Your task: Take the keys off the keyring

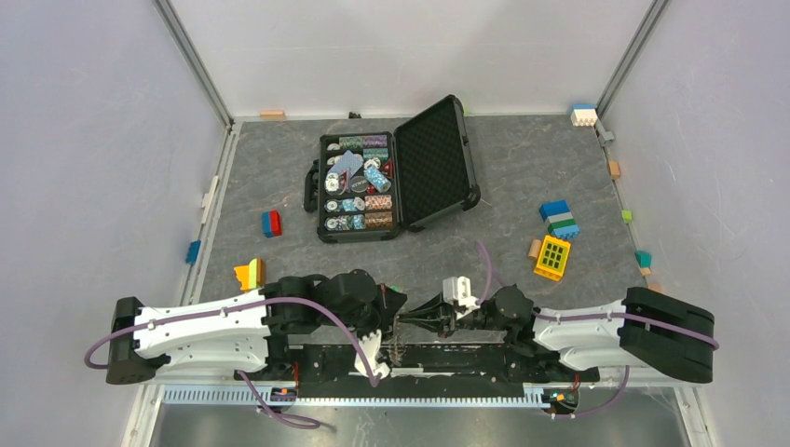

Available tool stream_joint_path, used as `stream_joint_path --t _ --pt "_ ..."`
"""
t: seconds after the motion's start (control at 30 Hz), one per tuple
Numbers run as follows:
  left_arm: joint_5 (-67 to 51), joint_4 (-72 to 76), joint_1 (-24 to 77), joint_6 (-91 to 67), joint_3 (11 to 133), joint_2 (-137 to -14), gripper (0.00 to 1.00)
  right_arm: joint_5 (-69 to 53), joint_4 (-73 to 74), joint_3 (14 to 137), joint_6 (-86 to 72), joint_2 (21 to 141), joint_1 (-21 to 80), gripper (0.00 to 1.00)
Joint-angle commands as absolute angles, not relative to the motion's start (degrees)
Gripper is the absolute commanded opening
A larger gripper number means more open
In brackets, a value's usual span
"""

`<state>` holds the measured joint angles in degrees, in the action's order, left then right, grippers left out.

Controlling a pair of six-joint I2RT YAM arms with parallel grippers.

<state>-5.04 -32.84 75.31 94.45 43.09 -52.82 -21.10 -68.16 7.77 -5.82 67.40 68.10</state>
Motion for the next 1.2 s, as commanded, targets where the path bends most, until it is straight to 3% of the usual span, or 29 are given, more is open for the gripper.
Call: stream_joint_path --t 0.0,0.5,1.17 --pt "-5.36 -30.5 75.34 96.07 43.62 -52.12 0.02 -18.59 -71.34 6.81 -5.93 62.75 68.19 0.0" --pt "-5.21 -30.5 75.41 95.81 43.68 -52.2 0.02 -4.3 -73.63 -3.93 -6.16 51.86 68.2 0.0" --pt "-4.42 -30.19 75.41 95.55 43.68 -52.4 0.02 -1.61 -63.67 -4.11 -3.36 49.07 68.2 0.0"
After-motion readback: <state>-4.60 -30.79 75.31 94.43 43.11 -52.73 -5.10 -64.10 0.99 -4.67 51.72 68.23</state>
